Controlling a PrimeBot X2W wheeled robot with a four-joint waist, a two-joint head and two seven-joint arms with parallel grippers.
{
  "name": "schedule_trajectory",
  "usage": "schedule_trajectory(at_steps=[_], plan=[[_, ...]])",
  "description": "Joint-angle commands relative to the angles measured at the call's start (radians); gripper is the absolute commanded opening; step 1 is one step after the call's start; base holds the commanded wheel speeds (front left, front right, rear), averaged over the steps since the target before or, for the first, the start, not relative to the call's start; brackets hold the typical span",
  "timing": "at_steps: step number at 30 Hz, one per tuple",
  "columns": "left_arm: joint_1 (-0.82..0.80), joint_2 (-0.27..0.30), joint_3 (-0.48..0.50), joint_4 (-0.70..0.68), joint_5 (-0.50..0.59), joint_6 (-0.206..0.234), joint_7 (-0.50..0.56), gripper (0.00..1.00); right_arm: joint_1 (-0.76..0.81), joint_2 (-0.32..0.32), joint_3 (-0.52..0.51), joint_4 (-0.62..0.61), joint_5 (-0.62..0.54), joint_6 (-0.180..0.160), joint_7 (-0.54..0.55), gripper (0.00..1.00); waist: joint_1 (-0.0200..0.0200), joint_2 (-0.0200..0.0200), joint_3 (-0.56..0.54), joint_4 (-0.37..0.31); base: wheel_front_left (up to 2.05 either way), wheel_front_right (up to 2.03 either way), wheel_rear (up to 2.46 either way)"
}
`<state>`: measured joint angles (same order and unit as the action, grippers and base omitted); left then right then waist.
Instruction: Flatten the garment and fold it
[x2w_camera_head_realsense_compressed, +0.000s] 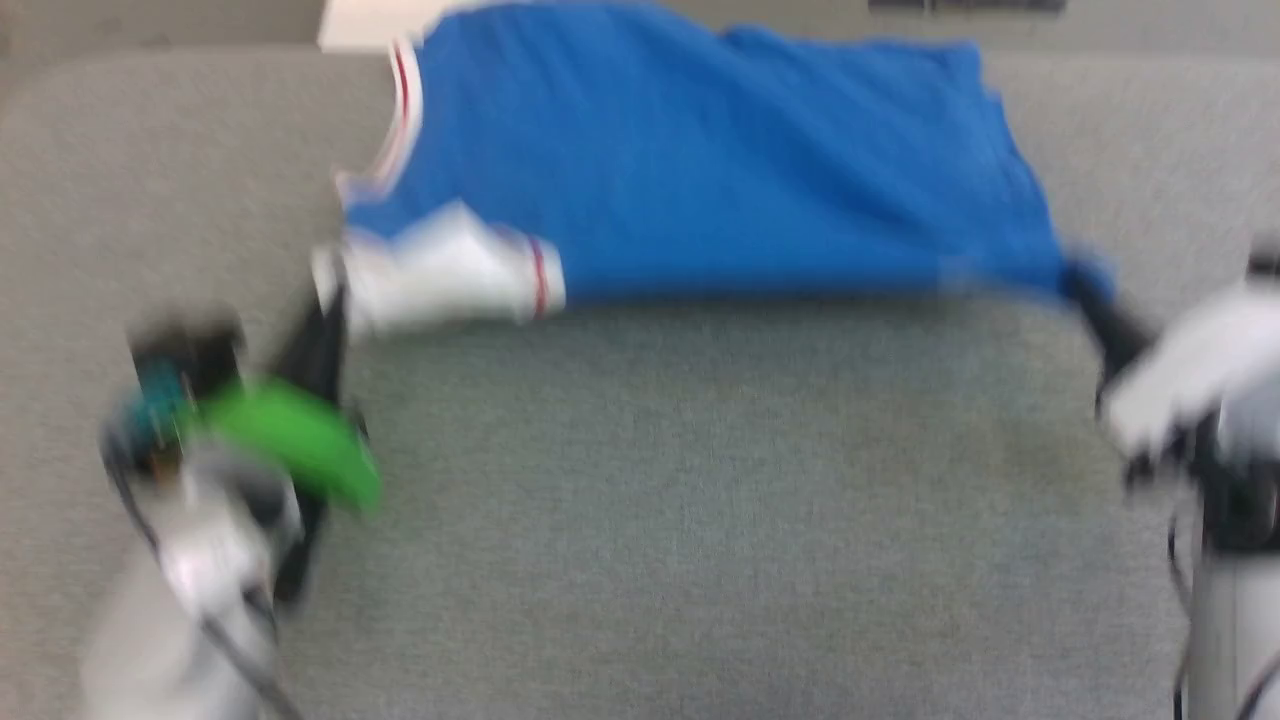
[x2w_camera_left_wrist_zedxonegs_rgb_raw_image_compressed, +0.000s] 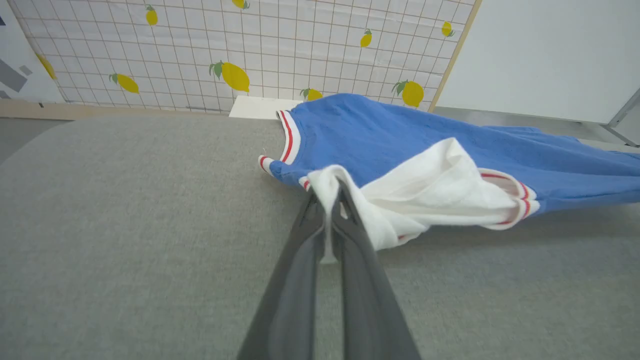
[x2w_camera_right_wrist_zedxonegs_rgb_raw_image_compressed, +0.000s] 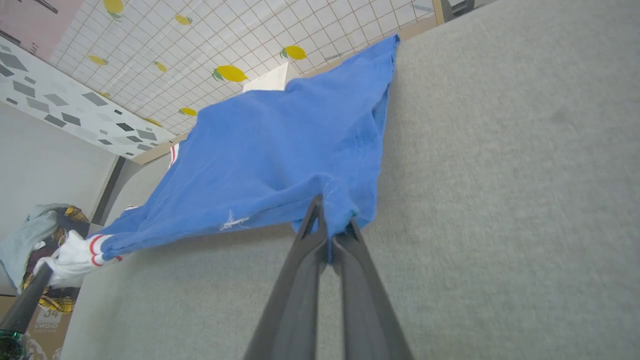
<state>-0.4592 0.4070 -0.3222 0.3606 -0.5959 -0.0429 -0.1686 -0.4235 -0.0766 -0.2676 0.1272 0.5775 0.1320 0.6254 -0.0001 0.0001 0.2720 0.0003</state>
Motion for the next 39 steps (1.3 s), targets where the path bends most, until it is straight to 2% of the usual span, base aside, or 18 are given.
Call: schedule_trajectory(at_steps=[1, 7, 10, 16, 22, 26, 30, 33, 39], plan=[[0.075, -0.006, 0.002, -0.029, -0.018, 0.018, 0.002, 0.00, 0.075, -0.002, 0.002, -0.028, 0.014, -0.001, -0.008, 0.00, 0.0001, -0.0001, -0.133, 0.026, 0.00, 0.00, 0.00], [0.366, -0.012, 0.009, -0.136, -0.085, 0.091, 0.047, 0.00, 0.366, 0.009, -0.024, -0.123, 0.051, -0.001, -0.018, 0.00, 0.0001, -0.0001, -0.219, 0.031, 0.00, 0.00, 0.00], [0.506, -0.002, 0.025, -0.208, -0.136, 0.137, 0.107, 0.00, 0.482, 0.014, -0.039, -0.170, 0.074, -0.001, 0.027, 0.00, 0.0001, -0.0001, -0.245, 0.026, 0.00, 0.00, 0.00], [0.715, 0.024, 0.044, -0.351, -0.199, 0.220, 0.203, 0.00, 0.621, 0.020, -0.068, -0.234, 0.082, -0.001, 0.144, 0.00, 0.0001, -0.0001, -0.253, 0.018, 0.00, 0.00, 0.00], [0.813, 0.031, 0.077, -0.459, -0.224, 0.268, 0.203, 0.00, 0.676, 0.025, -0.097, -0.281, 0.077, -0.001, 0.203, 0.00, 0.0001, -0.0001, -0.248, 0.016, 0.00, 0.00, 0.00], [0.773, 0.055, 0.082, -0.503, -0.195, 0.264, 0.193, 0.00, 0.636, 0.026, -0.086, -0.310, 0.051, -0.001, 0.187, 0.00, 0.0001, -0.0001, -0.230, 0.012, 0.00, 0.00, 0.00], [0.655, 0.084, 0.063, -0.500, -0.159, 0.233, 0.214, 0.00, 0.559, 0.026, -0.070, -0.311, 0.016, -0.001, 0.189, 0.00, 0.0001, -0.0001, -0.193, 0.011, 0.00, 0.00, 0.00], [0.535, 0.100, 0.046, -0.454, -0.142, 0.197, 0.242, 0.00, 0.489, 0.026, -0.059, -0.294, -0.029, -0.001, 0.210, 0.00, 0.0001, -0.0001, -0.148, 0.010, 0.00, 0.00, 0.00], [0.322, 0.089, 0.021, -0.304, -0.133, 0.125, 0.255, 0.00, 0.362, 0.026, -0.042, -0.241, -0.104, -0.001, 0.254, 0.00, 0.0001, -0.0001, -0.057, 0.003, 0.00, 0.00, 0.00]])
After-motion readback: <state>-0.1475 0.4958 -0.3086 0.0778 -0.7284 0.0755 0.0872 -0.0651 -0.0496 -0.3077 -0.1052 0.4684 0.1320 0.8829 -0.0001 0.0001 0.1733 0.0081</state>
